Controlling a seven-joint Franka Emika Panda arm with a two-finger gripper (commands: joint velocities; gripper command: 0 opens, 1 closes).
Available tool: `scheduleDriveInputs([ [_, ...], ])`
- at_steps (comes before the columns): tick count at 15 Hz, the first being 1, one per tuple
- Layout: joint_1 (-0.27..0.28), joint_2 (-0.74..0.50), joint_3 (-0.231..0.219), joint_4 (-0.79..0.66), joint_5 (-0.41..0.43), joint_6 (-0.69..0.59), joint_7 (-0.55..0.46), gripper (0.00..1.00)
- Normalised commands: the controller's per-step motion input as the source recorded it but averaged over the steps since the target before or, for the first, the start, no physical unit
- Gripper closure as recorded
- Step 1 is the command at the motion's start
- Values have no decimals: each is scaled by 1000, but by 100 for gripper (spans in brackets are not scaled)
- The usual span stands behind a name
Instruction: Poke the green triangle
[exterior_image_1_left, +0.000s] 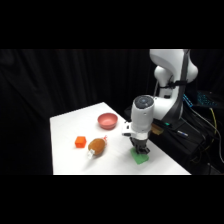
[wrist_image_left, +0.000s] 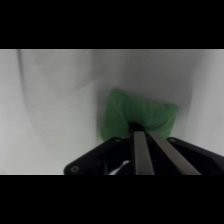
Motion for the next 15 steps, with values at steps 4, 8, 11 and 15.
scheduleDriveInputs([
  [4,57,-470,9,-143,125,-256,-39,97],
  [8,4,-612,28,-181,74,-329,17,69],
  [11,-67,-592,69,-140,31,-386,11,48],
  [15,-137,-566,93,-81,57,-337,-64,1],
])
